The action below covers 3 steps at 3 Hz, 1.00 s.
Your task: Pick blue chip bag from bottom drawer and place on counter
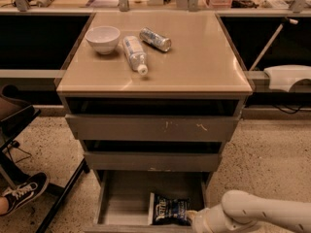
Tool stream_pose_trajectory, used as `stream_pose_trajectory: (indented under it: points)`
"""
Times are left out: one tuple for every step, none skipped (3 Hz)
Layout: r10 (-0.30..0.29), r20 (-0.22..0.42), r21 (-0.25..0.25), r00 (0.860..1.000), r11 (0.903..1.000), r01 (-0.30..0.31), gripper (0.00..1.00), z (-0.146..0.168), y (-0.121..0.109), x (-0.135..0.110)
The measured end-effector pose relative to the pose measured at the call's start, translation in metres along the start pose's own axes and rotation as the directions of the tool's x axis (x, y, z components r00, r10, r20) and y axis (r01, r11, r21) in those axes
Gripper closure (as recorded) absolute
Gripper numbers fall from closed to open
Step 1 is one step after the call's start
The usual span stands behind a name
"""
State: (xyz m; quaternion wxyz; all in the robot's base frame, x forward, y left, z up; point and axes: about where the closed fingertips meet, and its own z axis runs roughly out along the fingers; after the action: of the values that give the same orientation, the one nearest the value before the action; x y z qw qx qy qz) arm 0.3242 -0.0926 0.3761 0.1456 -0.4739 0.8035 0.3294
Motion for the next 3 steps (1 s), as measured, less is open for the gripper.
stream_pose_trajectory:
  points:
    - [-0.022,0.163,0.007,0.986,0.9997,0.022,0.0,0.0,-0.044,-0.031]
    - [-0.063,0.327,0.102,0.943,0.9943,0.031,0.0,-0.032,-0.078,-0.052]
    - [-0.066,0.343,0.13,0.937,0.9912,0.022,0.0,-0.042,-0.083,-0.046]
